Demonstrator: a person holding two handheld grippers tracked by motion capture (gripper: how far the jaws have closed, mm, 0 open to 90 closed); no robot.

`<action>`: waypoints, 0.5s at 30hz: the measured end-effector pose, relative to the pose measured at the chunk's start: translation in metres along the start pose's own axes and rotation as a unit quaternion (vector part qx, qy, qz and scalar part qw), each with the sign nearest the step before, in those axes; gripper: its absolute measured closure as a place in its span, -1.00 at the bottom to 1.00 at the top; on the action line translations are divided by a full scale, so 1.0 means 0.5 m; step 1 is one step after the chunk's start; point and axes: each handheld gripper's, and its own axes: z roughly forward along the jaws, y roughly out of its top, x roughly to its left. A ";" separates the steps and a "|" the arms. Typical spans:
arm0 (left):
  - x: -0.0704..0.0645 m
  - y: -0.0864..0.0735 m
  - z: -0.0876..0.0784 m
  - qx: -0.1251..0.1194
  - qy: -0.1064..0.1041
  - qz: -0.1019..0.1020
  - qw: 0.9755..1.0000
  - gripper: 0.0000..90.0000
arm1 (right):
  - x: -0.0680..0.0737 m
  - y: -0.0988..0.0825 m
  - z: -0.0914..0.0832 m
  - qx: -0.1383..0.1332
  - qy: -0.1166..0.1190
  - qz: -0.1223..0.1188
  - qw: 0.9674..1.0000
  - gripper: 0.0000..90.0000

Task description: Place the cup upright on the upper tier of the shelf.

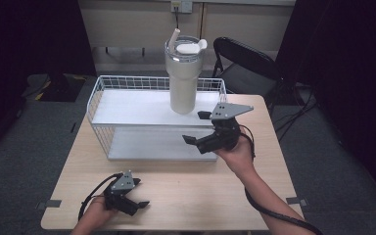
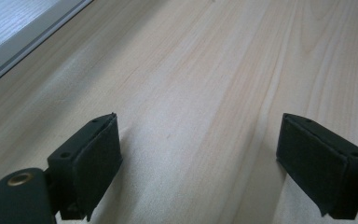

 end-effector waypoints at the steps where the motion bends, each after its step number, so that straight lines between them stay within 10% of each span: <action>1: 0.000 0.000 0.000 0.000 0.000 0.000 1.000 -0.71 | 0.005 -0.003 -0.002 -0.001 0.005 -0.002 1.000 -0.81; 15: 0.000 0.000 0.000 0.000 0.000 0.000 1.000 -0.71 | 0.041 -0.039 -0.008 0.003 0.039 -0.017 0.999 -0.81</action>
